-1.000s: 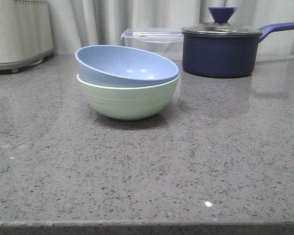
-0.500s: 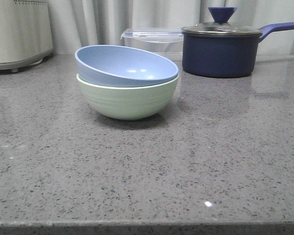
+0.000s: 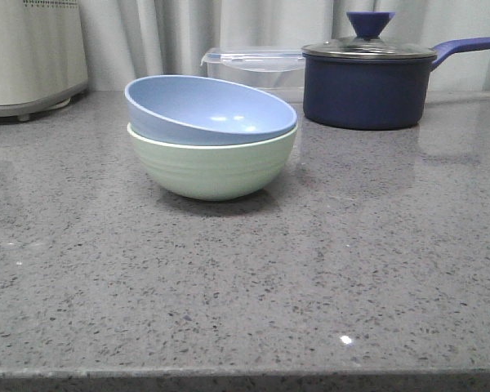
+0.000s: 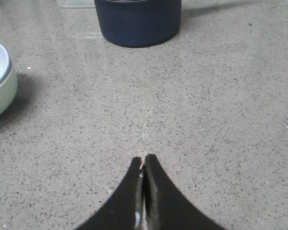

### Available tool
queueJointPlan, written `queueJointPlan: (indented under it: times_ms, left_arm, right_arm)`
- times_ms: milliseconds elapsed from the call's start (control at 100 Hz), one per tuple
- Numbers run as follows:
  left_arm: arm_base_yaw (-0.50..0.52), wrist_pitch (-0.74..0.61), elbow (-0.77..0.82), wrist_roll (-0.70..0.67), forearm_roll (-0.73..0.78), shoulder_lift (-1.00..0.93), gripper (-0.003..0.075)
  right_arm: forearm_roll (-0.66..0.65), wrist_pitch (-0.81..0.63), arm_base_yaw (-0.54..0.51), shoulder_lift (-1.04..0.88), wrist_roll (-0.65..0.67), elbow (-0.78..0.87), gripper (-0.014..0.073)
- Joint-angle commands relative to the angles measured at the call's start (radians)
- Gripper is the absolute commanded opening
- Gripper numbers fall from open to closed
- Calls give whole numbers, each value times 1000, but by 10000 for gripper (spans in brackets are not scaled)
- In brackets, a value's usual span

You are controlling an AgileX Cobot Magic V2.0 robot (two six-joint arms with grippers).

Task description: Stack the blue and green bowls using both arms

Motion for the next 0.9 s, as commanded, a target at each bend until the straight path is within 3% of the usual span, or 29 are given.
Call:
queueJointPlan:
  times_ms: [0, 260, 620, 890]
  left_arm:
    - [4, -90, 40, -9, -2, -36, -20]
    - [4, -90, 40, -9, -2, -36, -20]
    - [4, -90, 40, -9, -2, -36, -20]
    - [4, -90, 40, -9, -2, -34, -20]
  right_arm:
    - [-29, -123, -28, -11, -11, 9, -81]
    - [-33, -324, -141, -73, -11, 157, -81]
    - [-32, -672, -155, -242, -11, 440, -81]
    - [-32, -623, -155, -314, -11, 437, -81]
